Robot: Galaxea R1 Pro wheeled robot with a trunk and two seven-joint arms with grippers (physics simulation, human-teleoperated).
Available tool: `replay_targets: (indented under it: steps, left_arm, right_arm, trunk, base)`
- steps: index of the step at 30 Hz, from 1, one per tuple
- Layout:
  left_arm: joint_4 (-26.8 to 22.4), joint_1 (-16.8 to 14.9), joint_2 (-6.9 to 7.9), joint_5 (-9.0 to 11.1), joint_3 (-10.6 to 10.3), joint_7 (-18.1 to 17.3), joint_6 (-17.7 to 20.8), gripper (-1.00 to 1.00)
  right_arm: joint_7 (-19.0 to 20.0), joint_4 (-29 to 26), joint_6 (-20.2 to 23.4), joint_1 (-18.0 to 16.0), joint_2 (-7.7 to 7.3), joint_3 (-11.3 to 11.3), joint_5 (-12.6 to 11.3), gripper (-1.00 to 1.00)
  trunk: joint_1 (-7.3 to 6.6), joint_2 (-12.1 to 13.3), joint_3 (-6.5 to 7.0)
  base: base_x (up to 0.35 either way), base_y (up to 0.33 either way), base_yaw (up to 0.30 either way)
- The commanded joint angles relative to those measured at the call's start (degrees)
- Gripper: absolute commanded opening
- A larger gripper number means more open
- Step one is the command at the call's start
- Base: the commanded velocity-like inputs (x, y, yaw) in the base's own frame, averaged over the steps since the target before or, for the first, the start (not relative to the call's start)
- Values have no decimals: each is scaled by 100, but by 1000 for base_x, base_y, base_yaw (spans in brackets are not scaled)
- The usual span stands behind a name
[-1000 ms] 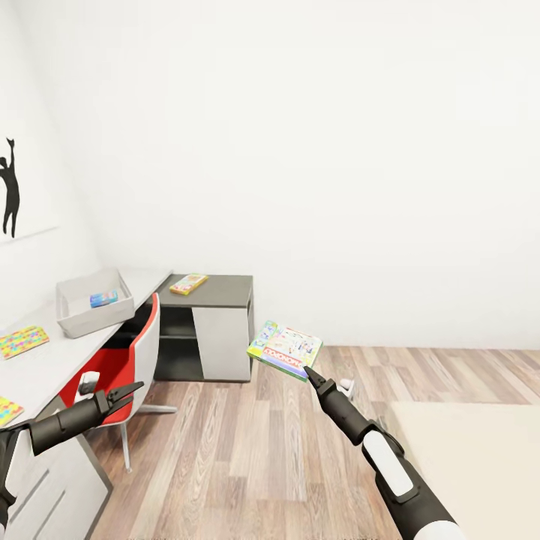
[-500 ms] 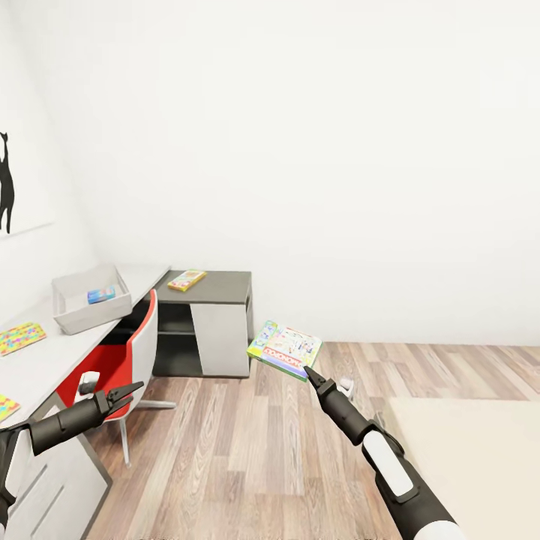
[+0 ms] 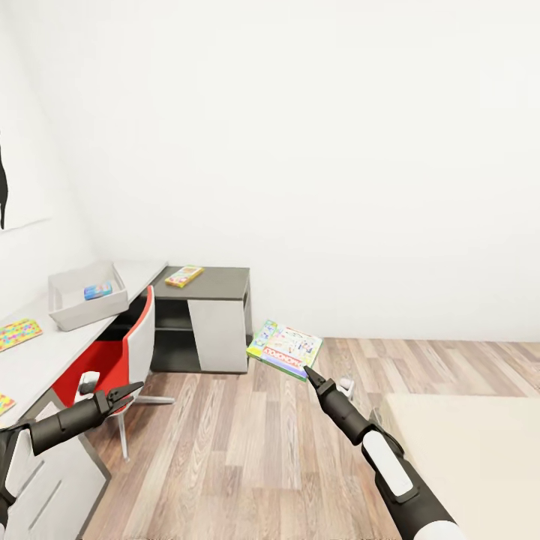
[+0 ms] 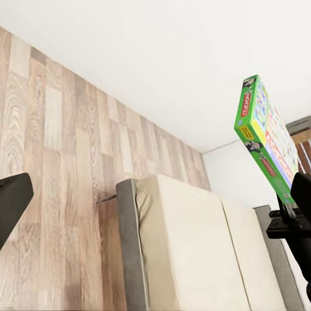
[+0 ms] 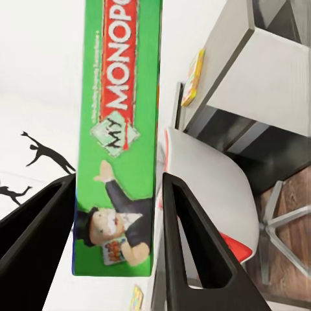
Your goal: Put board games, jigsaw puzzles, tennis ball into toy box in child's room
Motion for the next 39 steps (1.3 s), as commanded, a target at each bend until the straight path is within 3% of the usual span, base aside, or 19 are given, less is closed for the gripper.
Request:
replay_targets:
  steps: [1,39]
  left_arm:
    - [-1,-5,0,10,5,-11,42,100]
    - [-1,-5,-4,7,5,-3,44,100]
  right_arm:
    - [3,0,45,-5,1,-1,-66,-100]
    - [5,0,45,-5,3,-1,-65,-100]
  trunk:
    - [3,-13,-20]
    - [3,-13,-241]
  base:
    - [0,-235,0]
    - [0,-20,17]
